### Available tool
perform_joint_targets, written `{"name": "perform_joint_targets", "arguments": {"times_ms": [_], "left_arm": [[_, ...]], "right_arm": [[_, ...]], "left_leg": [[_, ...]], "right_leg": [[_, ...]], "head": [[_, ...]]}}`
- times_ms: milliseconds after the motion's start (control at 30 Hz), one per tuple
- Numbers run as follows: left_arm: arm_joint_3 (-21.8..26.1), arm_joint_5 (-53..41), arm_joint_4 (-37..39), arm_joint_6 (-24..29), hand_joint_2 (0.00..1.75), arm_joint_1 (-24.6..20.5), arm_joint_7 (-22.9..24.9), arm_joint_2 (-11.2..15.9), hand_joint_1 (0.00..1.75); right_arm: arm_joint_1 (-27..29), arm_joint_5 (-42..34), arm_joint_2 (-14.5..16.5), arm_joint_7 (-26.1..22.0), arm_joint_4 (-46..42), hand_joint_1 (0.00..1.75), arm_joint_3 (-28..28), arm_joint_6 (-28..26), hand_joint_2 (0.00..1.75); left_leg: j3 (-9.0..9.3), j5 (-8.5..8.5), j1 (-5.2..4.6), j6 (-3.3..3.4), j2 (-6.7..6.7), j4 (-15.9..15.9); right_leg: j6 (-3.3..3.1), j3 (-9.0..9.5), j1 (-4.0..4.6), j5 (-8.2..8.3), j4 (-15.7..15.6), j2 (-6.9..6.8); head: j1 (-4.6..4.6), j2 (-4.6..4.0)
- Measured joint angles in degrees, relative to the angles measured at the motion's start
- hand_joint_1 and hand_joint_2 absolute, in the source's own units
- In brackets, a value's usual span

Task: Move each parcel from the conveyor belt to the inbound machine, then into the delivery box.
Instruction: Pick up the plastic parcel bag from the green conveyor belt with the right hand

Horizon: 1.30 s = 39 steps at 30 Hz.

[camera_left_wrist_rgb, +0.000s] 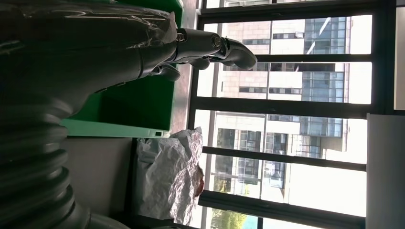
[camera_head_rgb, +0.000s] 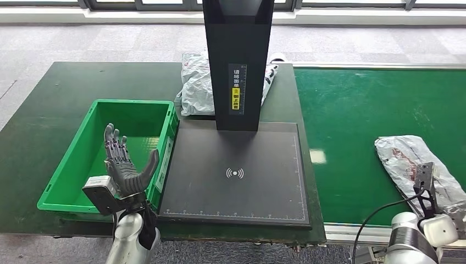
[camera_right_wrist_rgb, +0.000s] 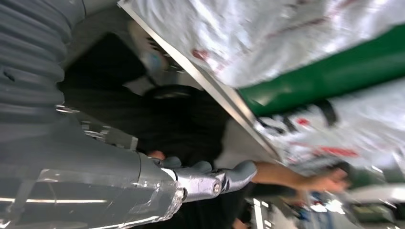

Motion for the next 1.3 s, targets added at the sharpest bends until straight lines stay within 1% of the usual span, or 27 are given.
{"name": "perform_joint_targets", "arguments": {"times_ms": [33, 67, 100, 233, 367, 633, 700, 767, 900, 1067, 1300], "left_arm": [[0.0, 0.0, -0.1, 0.1, 1.75, 0.0, 0.0, 0.0, 0.00], [0.0, 0.0, -0.3, 0.2, 1.75, 0.1, 0.0, 0.0, 0.00], [0.0, 0.0, -0.4, 0.2, 1.75, 0.2, 0.0, 0.0, 0.00], [0.0, 0.0, -1.0, 0.2, 1.75, 0.6, 0.1, 0.1, 0.00], [0.0, 0.0, -1.4, 0.2, 1.75, 0.7, 0.1, 0.1, 0.00], [0.0, 0.0, -1.7, 0.2, 1.75, 0.7, 0.2, 0.1, 0.00], [0.0, 0.0, -1.7, 0.2, 1.75, 0.7, 0.3, 0.1, 0.00], [0.0, 0.0, -1.8, 0.2, 1.75, 0.7, 0.5, 0.1, 0.00], [0.0, 0.0, -1.6, 0.0, 1.75, 0.7, 0.7, 0.1, 0.00], [0.0, -0.3, -0.1, -1.2, 1.75, 0.5, 0.4, 0.1, 0.00], [0.0, -0.3, 2.1, -1.9, 1.75, 0.2, 0.0, 0.1, 0.00]], "right_arm": [[-0.3, -0.2, -1.0, 2.8, 2.5, 0.00, 1.3, 0.3, 1.75], [-0.4, -0.5, -2.0, 4.2, 4.6, 0.00, 2.3, 0.5, 1.75], [-0.4, -1.0, -2.6, 4.1, 6.3, 0.00, 2.8, 0.7, 1.75], [-0.4, -3.2, -4.5, 1.9, 10.8, 0.00, 3.2, 1.2, 1.75], [-0.5, -3.7, -5.6, 1.5, 13.1, 0.00, 3.3, 1.3, 1.75], [-0.6, -3.6, -6.3, 1.5, 15.1, 0.00, 3.3, 1.4, 1.75], [-0.8, -4.2, -6.3, 0.7, 15.3, 0.00, 3.3, 1.7, 1.75], [-0.8, -5.9, -6.3, -1.3, 15.4, 0.00, 3.3, 2.6, 1.75], [-0.7, -8.8, -6.4, -4.9, 15.6, 1.75, 3.1, 4.5, 1.75], [0.1, -10.4, -6.7, -7.5, 15.9, 1.75, 2.3, 5.8, 1.75], [0.3, -10.5, -6.7, -7.8, 16.1, 1.75, 2.1, 6.0, 1.75]], "left_leg": [[0.00, 0.00, 0.00, 0.00, -0.03, 0.0], [0.00, 0.00, 0.00, 0.01, -0.07, 0.0], [0.00, 0.00, 0.00, 0.01, -0.10, 0.0], [-0.01, 0.00, -0.01, 0.01, -0.12, 0.0], [-0.01, -0.01, 0.00, 0.01, -0.11, 0.0], [-0.01, 0.00, 0.00, 0.01, -0.11, 0.0], [0.00, 0.00, 0.00, 0.01, -0.10, 0.0], [0.00, 0.00, 0.00, 0.01, -0.10, 0.0], [0.01, 0.00, 0.00, 0.01, -0.10, 0.0], [0.01, -0.01, 0.00, 0.01, -0.08, 0.0], [0.02, -0.01, 0.00, 0.01, -0.01, 0.0]], "right_leg": [[0.00, 0.01, -0.01, 0.00, 0.0, -0.03], [0.01, 0.02, -0.02, 0.00, 0.0, -0.06], [0.01, 0.02, -0.02, 0.00, 0.0, -0.09], [0.01, 0.02, -0.01, -0.01, 0.0, -0.10], [0.01, 0.02, 0.01, -0.02, 0.0, -0.09], [0.02, 0.02, 0.00, -0.01, 0.0, -0.09], [0.02, 0.02, 0.00, -0.01, 0.0, -0.09], [0.02, 0.02, 0.00, -0.01, 0.0, -0.09], [0.02, 0.00, -0.01, -0.02, 0.0, -0.09], [0.02, -0.02, -0.01, -0.02, 0.0, -0.07], [0.02, -0.05, 0.00, -0.02, 0.0, -0.02]], "head": [[0.00, 0.01], [0.00, 0.01], [0.00, 0.01], [0.00, 0.00], [0.00, 0.00], [0.00, 0.00], [0.00, 0.00], [0.00, -0.01], [0.00, 0.00], [0.00, -0.01], [0.00, 0.00]]}}
